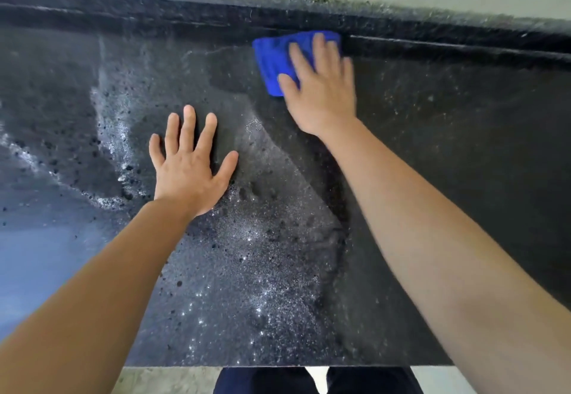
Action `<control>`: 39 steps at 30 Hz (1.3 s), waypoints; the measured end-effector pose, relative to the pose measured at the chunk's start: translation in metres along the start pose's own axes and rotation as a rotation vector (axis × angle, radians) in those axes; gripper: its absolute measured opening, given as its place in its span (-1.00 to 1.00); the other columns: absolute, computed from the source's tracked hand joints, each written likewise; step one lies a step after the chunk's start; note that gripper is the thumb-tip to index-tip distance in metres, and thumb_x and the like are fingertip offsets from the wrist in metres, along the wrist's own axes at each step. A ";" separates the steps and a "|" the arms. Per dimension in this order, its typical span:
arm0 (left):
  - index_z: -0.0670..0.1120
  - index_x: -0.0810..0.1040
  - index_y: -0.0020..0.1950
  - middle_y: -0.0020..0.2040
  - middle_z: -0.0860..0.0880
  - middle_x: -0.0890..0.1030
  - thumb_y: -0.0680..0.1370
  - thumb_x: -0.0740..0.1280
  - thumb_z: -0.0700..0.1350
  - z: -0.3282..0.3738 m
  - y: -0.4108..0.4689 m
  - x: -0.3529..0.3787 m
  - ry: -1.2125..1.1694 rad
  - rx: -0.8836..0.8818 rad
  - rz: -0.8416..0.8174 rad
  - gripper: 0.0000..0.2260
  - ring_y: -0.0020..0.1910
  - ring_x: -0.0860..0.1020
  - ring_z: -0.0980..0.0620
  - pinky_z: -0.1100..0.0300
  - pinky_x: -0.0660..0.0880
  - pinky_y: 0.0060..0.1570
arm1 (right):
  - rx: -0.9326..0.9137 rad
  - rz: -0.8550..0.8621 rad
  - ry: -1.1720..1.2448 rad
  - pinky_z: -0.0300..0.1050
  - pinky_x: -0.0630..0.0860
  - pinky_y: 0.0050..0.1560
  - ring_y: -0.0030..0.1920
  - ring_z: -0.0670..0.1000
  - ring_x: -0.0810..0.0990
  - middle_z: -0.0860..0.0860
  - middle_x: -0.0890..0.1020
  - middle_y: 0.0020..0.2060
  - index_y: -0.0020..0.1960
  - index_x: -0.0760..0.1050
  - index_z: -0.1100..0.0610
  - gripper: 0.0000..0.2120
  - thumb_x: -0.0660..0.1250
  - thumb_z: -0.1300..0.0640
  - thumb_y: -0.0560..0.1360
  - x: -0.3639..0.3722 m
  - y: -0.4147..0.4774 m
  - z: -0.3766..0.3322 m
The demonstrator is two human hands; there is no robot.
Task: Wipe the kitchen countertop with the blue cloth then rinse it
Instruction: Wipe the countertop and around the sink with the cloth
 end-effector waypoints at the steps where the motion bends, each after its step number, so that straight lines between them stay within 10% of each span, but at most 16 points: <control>1: 0.11 -0.06 0.62 0.63 -0.02 -0.16 0.60 -0.01 0.33 -0.001 0.000 0.000 0.011 0.001 -0.009 -0.35 0.60 -0.19 -0.06 -0.21 -0.19 0.52 | 0.052 0.032 -0.026 0.22 -0.02 0.54 0.60 0.18 -0.01 0.13 0.00 0.61 0.61 0.06 -0.07 -0.40 -0.08 -0.25 0.61 -0.003 -0.005 0.028; 6: 0.11 -0.10 0.62 0.63 -0.02 -0.18 0.59 -0.05 0.36 0.000 0.000 0.005 0.020 -0.004 -0.003 -0.33 0.59 -0.21 -0.07 -0.22 -0.20 0.52 | 0.478 -0.003 0.016 0.22 -0.06 0.56 0.60 0.19 -0.08 0.16 -0.06 0.61 0.63 -0.02 -0.02 -0.37 -0.10 -0.24 0.62 -0.027 -0.015 0.151; 10: 0.11 -0.11 0.62 0.63 -0.03 -0.17 0.59 -0.07 0.36 0.000 -0.001 0.007 0.041 -0.008 0.004 -0.34 0.60 -0.20 -0.08 -0.22 -0.18 0.52 | 0.648 0.014 0.106 0.21 -0.17 0.56 0.59 0.28 -0.14 0.22 -0.11 0.60 0.64 -0.08 0.08 -0.37 -0.08 -0.15 0.65 -0.020 0.010 0.101; 20: 0.15 -0.18 0.61 0.63 0.00 -0.22 0.57 -0.09 0.38 0.003 -0.001 0.000 0.104 -0.061 -0.079 -0.33 0.59 -0.23 -0.03 -0.15 -0.21 0.54 | -0.242 0.004 0.002 0.18 -0.04 0.55 0.59 0.27 0.00 0.20 0.03 0.60 0.61 0.09 0.02 -0.41 -0.03 -0.19 0.65 0.007 -0.036 0.036; 39: 0.13 -0.06 0.61 0.63 -0.06 -0.11 0.58 -0.03 0.38 0.005 0.002 -0.005 0.114 -0.042 -0.046 -0.33 0.60 -0.13 -0.10 -0.18 -0.12 0.52 | -0.418 -0.102 -0.016 0.20 -0.12 0.56 0.60 0.25 -0.10 0.16 -0.04 0.61 0.61 0.11 -0.03 -0.44 0.00 -0.19 0.66 0.032 -0.191 0.081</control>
Point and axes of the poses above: each hand's wrist, its own y-axis towards the middle knuckle, its own x-axis out of the palm, z = x × y, the point moved 2 cm from there along y, towards the middle knuckle
